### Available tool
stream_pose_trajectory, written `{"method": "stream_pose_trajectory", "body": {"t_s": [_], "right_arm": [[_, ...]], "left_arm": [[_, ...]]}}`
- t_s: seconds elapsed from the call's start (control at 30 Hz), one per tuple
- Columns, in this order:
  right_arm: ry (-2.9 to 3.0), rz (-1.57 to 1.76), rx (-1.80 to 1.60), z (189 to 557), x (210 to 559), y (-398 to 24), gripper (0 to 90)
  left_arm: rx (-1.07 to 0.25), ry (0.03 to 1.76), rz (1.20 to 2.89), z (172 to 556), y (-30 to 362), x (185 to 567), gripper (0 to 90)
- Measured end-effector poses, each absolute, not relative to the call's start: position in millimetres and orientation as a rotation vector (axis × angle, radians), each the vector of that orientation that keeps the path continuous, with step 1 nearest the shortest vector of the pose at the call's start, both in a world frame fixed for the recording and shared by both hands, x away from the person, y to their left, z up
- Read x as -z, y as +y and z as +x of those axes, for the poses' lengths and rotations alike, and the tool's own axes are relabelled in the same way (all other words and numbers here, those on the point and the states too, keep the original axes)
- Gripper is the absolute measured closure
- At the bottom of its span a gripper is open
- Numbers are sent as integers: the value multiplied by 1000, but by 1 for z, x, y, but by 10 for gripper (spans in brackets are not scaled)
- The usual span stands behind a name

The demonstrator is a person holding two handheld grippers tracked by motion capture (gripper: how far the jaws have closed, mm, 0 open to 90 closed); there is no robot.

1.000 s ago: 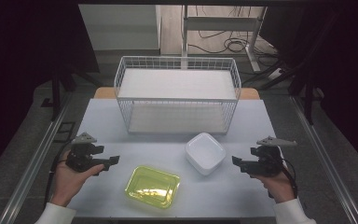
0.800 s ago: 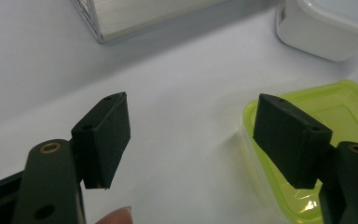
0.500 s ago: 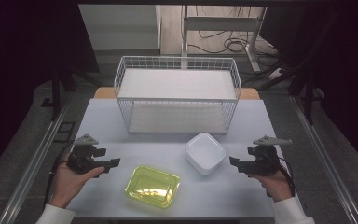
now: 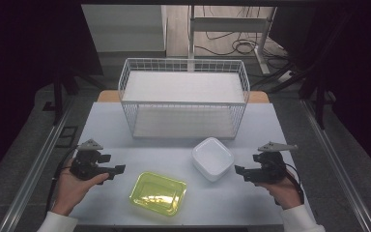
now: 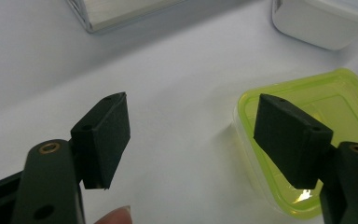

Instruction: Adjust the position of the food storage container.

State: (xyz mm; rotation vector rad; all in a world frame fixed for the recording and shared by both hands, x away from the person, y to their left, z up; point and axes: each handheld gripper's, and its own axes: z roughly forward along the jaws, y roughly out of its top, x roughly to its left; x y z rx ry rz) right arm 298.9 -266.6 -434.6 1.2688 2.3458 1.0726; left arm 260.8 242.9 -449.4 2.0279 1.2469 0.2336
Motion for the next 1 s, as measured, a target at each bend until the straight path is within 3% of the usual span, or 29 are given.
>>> {"method": "stream_pose_trajectory", "body": {"t_s": [0.43, 0.6, 1.0], "right_arm": [[2521, 1095, -1112, 282, 421, -216, 181], [2638, 984, -1102, 275, 417, -185, 297], [2804, 809, -1065, 266, 422, -134, 436]], "left_arm": [[-233, 1270, 2021, 264, 245, 453, 248], [-230, 1264, 2036, 266, 243, 455, 242], [-224, 1269, 2038, 266, 242, 456, 233]]}}
